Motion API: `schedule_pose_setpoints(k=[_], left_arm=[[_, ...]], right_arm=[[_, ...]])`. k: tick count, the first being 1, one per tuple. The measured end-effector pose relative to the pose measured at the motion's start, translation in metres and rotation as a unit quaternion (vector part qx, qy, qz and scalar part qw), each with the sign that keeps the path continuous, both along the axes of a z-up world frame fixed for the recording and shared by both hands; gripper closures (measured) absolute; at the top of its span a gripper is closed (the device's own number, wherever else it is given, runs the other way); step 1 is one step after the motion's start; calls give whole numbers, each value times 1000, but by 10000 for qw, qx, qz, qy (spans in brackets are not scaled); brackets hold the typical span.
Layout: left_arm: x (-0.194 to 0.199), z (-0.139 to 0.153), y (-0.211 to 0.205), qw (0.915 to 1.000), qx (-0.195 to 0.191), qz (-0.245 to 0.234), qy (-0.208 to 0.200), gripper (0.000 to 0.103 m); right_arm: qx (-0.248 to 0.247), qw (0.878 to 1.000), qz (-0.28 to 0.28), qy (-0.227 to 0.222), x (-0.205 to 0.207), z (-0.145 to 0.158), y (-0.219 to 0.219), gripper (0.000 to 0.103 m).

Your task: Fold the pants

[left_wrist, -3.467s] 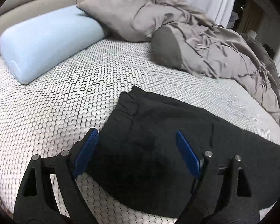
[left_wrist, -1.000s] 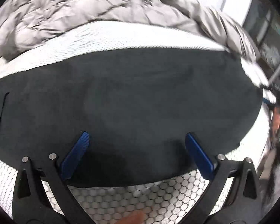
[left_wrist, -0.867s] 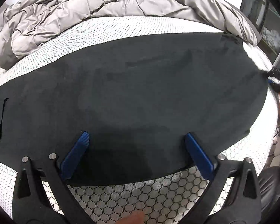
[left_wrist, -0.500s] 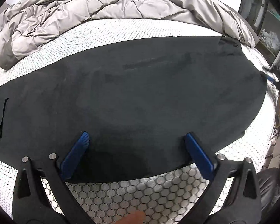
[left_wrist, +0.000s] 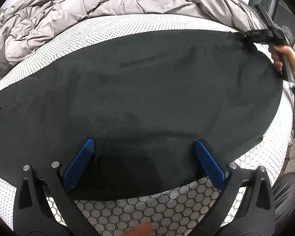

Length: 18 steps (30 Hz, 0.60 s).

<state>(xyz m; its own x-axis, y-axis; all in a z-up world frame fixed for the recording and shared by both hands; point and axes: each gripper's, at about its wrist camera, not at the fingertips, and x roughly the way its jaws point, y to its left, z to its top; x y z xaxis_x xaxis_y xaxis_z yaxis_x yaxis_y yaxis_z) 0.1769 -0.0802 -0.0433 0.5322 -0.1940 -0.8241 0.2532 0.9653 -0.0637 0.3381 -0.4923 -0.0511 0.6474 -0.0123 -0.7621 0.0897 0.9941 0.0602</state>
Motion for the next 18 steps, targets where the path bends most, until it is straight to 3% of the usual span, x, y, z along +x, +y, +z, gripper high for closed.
schedule_pose_setpoints(k=[3, 5, 6, 7, 8, 11, 15, 18], left_arm=[[0, 0, 0, 10000, 6, -12, -23, 1], [0, 0, -2, 10000, 54, -13, -39, 1], [0, 0, -1, 10000, 56, -8, -39, 1], [0, 0, -1, 10000, 46, 9, -34, 1], [0, 1, 0, 10000, 48, 11, -35, 1], [-3, 3, 0, 9999, 86, 70, -63, 1], [-10, 11, -4, 9996, 149, 154, -198, 1], [-19, 23, -6, 9991, -29, 205, -379, 1]], right_arm=[[201, 9997, -128, 58, 15, -4, -10, 55], [242, 9984, -397, 312, 26, -16, -15, 47], [191, 9981, -505, 281, 27, -16, -13, 36], [181, 9982, -544, 162, 22, -12, -11, 35], [162, 9981, -593, -32, 9, -3, -9, 34], [143, 9950, -834, -540, -40, 19, -3, 15], [651, 9875, -1057, -971, -109, 27, -3, 10], [1347, 9737, -1443, -1135, -162, 12, -17, 7]])
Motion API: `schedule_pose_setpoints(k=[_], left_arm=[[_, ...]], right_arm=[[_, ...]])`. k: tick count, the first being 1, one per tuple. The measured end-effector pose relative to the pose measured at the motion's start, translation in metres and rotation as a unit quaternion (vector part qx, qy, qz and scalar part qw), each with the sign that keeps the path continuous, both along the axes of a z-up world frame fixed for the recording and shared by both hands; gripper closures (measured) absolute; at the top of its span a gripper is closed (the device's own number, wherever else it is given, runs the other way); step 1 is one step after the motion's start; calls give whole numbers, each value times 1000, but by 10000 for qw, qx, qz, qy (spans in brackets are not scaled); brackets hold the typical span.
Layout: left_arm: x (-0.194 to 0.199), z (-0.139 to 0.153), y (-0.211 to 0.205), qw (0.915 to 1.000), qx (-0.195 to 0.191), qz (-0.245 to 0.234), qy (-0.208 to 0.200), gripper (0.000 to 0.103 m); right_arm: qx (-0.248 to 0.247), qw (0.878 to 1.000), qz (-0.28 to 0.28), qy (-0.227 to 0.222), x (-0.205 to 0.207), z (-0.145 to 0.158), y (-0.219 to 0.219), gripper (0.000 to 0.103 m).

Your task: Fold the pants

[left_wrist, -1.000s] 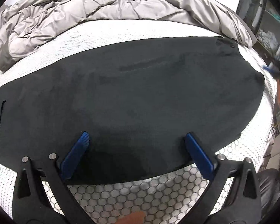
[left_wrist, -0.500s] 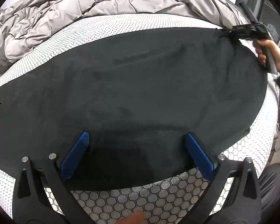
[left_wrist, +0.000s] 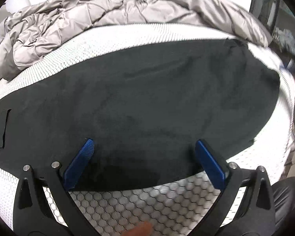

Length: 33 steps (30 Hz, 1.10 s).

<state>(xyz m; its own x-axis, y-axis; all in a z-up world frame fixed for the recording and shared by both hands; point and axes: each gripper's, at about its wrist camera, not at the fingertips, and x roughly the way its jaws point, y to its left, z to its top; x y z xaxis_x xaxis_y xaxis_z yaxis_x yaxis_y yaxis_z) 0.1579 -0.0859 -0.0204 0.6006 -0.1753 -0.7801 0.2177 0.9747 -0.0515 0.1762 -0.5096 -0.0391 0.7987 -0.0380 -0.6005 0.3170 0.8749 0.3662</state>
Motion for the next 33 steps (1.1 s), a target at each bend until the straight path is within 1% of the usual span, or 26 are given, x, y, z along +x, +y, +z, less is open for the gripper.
schedule_pose_setpoints(k=[1, 2, 3, 5, 6, 8, 9, 10, 11, 12, 13, 14, 15, 16, 18, 19, 20, 22, 23, 26, 29, 30, 32, 33], left_arm=[[-3, 4, 0, 9999, -88, 33, -52, 1], [-4, 7, 0, 9998, -145, 58, -82, 1], [-5, 9, 0, 9997, -206, 87, -103, 1], [-4, 12, -4, 9992, -391, 70, -111, 1], [-3, 13, -8, 9988, -472, -19, -99, 1], [-1, 11, -23, 9982, -524, -288, -15, 1], [-1, 7, -33, 9978, -446, -491, 97, 1], [-1, 2, -41, 9971, -336, -647, 199, 1], [-3, -5, -51, 9960, -142, -824, 303, 1], [-7, -11, -60, 9948, 140, -961, 308, 1], [-12, -13, -66, 9937, 398, -1025, 196, 1], [-15, -13, -70, 9932, 507, -1042, 85, 1], [-18, -11, -70, 9933, 491, -1042, 45, 1], [-18, -9, -68, 9938, 385, -1044, 66, 1], [-18, -4, -58, 9949, 50, -999, 157, 1], [-18, 0, -51, 9955, -117, -930, 143, 1], [-18, 5, -43, 9960, -260, -851, 100, 1], [-17, 16, -23, 9967, -480, -660, -51, 1], [-16, 23, -10, 9970, -560, -520, -135, 1], [-10, 35, 28, 9962, -810, -53, -302, 1], [-5, 40, 66, 9925, -1098, 388, -379, 1], [-4, 41, 78, 9911, -1136, 563, -417, 1], [1, 39, 102, 9886, -1179, 839, -429, 1], [3, 37, 115, 9867, -1245, 964, -412, 1]], right_arm=[[379, 9990, -239, -13, -16, -13, -6, 6], [583, 9978, -311, 12, -25, -19, -14, 6], [973, 9947, -319, 94, -32, -36, -19, 6], [1585, 9869, -108, 288, -31, -59, -27, 6], [1705, 9848, -91, 312, -32, -63, -29, 7], [1843, 9827, -24, 157, -31, -65, -34, 6], [1935, 9810, 34, 103, -29, -66, -37, 6], [2092, 9778, 68, -49, -24, -69, -40, 6], [2217, 9750, 60, -136, -18, -72, -43, 6], [2278, 9736, 50, -162, -14, -72, -45, 7], [2289, 9731, 47, -248, -10, -70, -47, 9], [2286, 9727, 34, -406, -5, -68, -47, 14], [2261, 9731, -39, -432, -2, -68, -48, 31], [2250, 9734, -114, -416, 0, -68, -48, 54], [2137, 9763, -132, -304, 8, -72, -47, 67], [2102, 9770, -136, -345, 9, -72, -47, 72], [2112, 9766, -129, -389, 11, -71, -46, 74], [2142, 9750, -67, -595, 8, -65, -47, 83], [2106, 9750, -12, -703, 4, -59, -48, 84], [1718, 9785, 318, -1097, 0, -28, -27, 85], [1328, 9776, 881, -1379, 3, 8, 16, 86], [1162, 9754, 1205, -1438, 9, 23, 43, 86], [980, 9687, 1712, -1506, 16, 43, 82, 88], [814, 9608, 2175, -1513, 22, 55, 119, 88]])
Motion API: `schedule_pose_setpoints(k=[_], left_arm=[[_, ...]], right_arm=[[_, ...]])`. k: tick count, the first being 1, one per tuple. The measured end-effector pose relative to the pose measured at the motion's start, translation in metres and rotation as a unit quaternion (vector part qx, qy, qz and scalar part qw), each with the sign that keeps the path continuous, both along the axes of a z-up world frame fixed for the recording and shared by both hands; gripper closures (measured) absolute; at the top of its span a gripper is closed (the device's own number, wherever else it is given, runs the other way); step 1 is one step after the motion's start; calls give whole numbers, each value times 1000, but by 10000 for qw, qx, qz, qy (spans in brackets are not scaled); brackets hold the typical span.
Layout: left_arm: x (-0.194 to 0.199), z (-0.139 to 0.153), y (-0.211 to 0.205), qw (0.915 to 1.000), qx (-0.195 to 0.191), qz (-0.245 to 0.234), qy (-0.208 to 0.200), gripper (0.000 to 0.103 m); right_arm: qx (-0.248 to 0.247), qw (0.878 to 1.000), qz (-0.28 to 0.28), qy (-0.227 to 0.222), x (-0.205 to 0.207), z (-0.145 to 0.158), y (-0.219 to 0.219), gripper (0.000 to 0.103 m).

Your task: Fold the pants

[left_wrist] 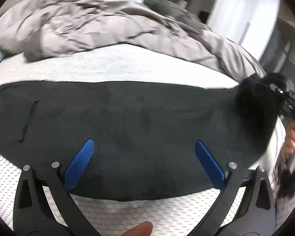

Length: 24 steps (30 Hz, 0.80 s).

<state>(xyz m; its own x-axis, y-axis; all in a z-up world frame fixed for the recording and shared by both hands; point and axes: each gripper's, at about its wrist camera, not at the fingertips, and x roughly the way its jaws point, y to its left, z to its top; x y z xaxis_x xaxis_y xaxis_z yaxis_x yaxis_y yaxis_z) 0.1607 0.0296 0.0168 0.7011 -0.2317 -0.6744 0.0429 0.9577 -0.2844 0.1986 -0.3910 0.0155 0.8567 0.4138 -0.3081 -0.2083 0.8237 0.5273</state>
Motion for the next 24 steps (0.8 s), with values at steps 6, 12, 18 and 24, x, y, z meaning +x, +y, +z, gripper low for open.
schedule_pose_setpoints(k=[6, 12, 18, 24], left_arm=[[-5, -14, 67, 9980, -169, 580, 167, 1], [-16, -22, 98, 9959, -303, 834, 198, 1], [-12, -23, 47, 9995, -15, 99, 286, 1], [-6, -38, -6, 9943, 792, -400, 586, 2]], right_arm=[[-1329, 9487, 2828, 477, 11, -9, 194, 57], [-2371, 9081, 3395, 627, -12, -34, 232, 39], [-2332, 9549, 1674, 755, -7, -34, 142, 15], [-3152, 9261, 1164, 1717, 2, -83, 100, 15]])
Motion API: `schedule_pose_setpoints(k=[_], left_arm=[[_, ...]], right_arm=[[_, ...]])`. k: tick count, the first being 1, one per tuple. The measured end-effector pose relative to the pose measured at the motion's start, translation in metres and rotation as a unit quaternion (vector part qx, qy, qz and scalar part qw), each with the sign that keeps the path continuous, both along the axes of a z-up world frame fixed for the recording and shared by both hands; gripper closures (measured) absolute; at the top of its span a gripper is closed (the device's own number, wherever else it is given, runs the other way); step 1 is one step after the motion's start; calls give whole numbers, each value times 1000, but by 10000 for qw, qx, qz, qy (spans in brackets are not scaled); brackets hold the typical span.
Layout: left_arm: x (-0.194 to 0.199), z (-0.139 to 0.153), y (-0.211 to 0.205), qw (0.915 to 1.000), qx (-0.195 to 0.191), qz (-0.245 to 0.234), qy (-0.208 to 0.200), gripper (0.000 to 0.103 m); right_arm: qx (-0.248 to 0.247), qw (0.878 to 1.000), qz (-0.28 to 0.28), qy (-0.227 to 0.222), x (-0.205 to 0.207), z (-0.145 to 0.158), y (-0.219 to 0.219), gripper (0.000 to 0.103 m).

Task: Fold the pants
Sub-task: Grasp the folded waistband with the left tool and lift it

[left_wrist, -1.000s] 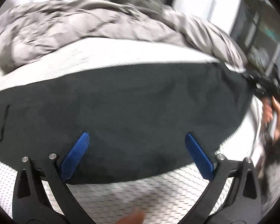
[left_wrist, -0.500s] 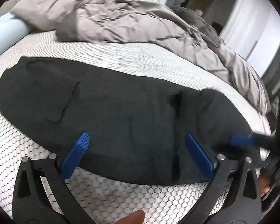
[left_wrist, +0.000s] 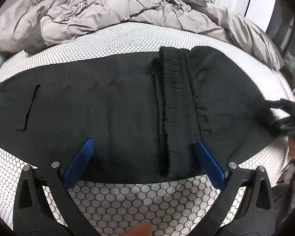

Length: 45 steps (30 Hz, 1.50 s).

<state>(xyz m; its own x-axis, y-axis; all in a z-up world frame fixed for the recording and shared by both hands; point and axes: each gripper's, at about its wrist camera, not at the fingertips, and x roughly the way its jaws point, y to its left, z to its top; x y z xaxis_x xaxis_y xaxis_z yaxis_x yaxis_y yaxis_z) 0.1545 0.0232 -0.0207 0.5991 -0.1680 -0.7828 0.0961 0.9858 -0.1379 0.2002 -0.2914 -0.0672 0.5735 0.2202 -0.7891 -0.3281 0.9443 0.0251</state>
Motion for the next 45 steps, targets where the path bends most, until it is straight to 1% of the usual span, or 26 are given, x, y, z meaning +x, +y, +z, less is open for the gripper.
schedule_pose_setpoints(k=[1, 2, 4, 5, 6, 8, 9, 10, 12, 18, 19, 20, 22, 24, 26, 31, 32, 33, 35, 36, 37, 39, 40, 43, 44, 45], left_arm=[[0, 4, 0, 9998, -202, -75, -23, 3], [1, 9, 1, 9990, -405, -147, -74, 6], [6, 19, 2, 9964, -773, -293, -206, 16], [15, 25, 1, 9947, -928, -393, -207, 26], [23, 26, 1, 9929, -1081, -479, -124, 31], [46, 20, 3, 9862, -1528, -602, 213, 35], [58, 14, 5, 9826, -1701, -606, 436, 35], [67, 7, 6, 9800, -1801, -553, 635, 36], [80, -6, 6, 9787, -1801, -385, 911, 37], [103, -24, 7, 9694, -2175, -336, 1087, 38], [108, -26, 6, 9674, -2267, -273, 1093, 44], [113, -27, 6, 9664, -2326, -223, 1072, 63], [116, -27, 5, 9643, -2448, -183, 993, 75], [115, -19, 2, 9663, -2441, -207, 789, 87], [110, -7, 2, 9676, -2466, -163, 526, 95], [92, 27, 19, 9707, -2401, -7, -100, 96], [89, 32, 26, 9710, -2384, 54, -171, 96], [88, 33, 32, 9737, -2265, 132, -215, 96], [90, 25, 40, 9819, -1842, 408, -143, 95], [92, 17, 44, 9851, -1629, 550, -10, 95], [98, 2, 48, 9859, -1478, 753, 226, 94], [101, -11, 54, 9834, -1548, 860, 397, 82], [100, -11, 56, 9828, -1563, 886, 424, 80], [92, -1, 60, 9829, -1522, 966, 380, 69], [89, 3, 61, 9835, -1473, 1000, 323, 61], [84, 6, 62, 9836, -1462, 1026, 236, 56]], right_arm=[[270, 9996, -17, -65, -2, 6, -8, 15], [441, 9989, -36, -164, -4, 11, -13, 15], [992, 9940, -140, -447, -9, 24, -31, 15], [1256, 9907, -244, -473, -8, 27, -39, 15], [1421, 9883, -327, -453, -6, 28, -42, 15], [1731, 9834, -438, -333, 1, 28, -53, 15], [1815, 9819, -460, -281, 4, 26, -59, 15], [1824, 9818, -479, -232, 9, 27, -51, 15], [1800, 9822, -523, -129, 11, 22, -54, 15], [1745, 9838, -404, -28, 29, 15, -40, 15], [1737, 9840, -387, -24, 31, 14, -38, 15], [1728, 9842, -372, -15, 32, 13, -35, 15], [1732, 9843, -354, -8, 34, 11, -29, 15], [1699, 9849, -338, 10, 39, 10, -23, 15], [1650, 9858, -304, 20, 40, 8, -18, 15], [1619, 9863, -319, 72, 49, 4, -9, 15], [1615, 9863, -314, 89, 52, 4, -6, 15], [1602, 9866, -305, 104, 54, 3, -3, 15], [1549, 9874, -285, 146, 58, 0, 3, 15], [1500, 9882, -263, 172, 59, -2, 5, 15], [1432, 9892, -257, 196, 62, -4, 9, 15], [1359, 9902, -219, 252, 63, -6, 13, 15], [1344, 9904, -204, 249, 62, -6, 15, 15], [1423, 9893, -85, 297, 58, -5, 14, 15], [1515, 9878, -41, 347, 56, -5, 13, 15], [1627, 9857, 1, 431, 53, -5, 9, 15]])
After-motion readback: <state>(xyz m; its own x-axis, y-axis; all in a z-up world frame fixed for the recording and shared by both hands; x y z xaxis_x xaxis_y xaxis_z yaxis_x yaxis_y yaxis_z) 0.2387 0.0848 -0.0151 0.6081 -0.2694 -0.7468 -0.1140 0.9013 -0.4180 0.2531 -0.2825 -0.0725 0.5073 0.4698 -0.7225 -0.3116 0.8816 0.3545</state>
